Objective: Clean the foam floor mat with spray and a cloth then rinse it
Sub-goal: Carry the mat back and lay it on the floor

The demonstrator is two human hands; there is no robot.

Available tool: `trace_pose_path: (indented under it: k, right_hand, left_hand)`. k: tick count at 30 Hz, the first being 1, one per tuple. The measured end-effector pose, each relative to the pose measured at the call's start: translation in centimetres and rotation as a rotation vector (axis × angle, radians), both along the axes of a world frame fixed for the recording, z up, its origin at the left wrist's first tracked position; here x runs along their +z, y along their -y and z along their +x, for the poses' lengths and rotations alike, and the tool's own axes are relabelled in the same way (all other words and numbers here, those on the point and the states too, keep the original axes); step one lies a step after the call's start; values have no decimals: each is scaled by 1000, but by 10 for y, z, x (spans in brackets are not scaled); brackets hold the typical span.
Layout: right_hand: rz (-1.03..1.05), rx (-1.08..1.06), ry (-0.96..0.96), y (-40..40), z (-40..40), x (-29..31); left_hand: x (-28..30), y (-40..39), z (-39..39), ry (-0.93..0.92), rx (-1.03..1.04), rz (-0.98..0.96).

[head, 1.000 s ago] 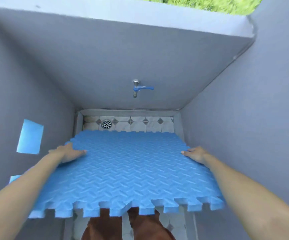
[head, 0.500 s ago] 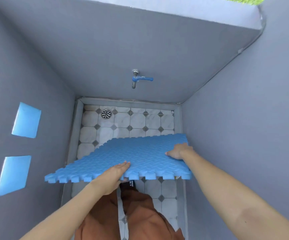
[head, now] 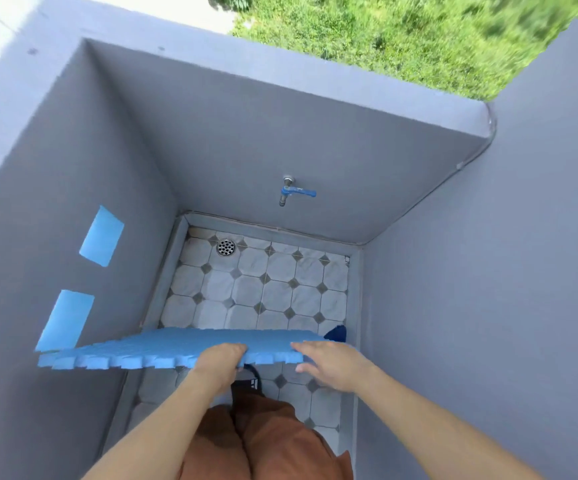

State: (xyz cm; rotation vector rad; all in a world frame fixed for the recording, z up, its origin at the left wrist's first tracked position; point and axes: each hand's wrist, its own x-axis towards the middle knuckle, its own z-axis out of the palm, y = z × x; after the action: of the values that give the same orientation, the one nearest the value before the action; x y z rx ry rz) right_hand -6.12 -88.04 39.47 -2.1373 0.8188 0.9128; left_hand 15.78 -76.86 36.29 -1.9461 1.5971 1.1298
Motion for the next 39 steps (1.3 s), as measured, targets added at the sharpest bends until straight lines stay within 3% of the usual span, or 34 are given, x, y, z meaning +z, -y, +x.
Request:
trace_pose_path:
  k: [9, 14, 23, 29, 34, 39]
  right_hand:
    - [-180, 199, 66, -17, 35, 104]
    - [-200, 501, 82, -35, 67, 162]
    - [-275, 959, 201, -73, 150, 210]
    - [-186, 1248, 309, -172, 200, 220]
    - [-178, 1623, 350, -299, 228, 218]
    - [-83, 1916, 555, -444, 223, 204]
  left_hand:
    - [104, -90, 4, 40, 216, -157]
    - [157, -145, -9, 86, 445, -177]
    - [216, -220, -18, 127, 791, -197]
    - [227, -322, -51, 176, 1085, -138]
    - [234, -423, -116, 221, 1436, -105]
    - [236, -524, -189, 261, 1800, -125]
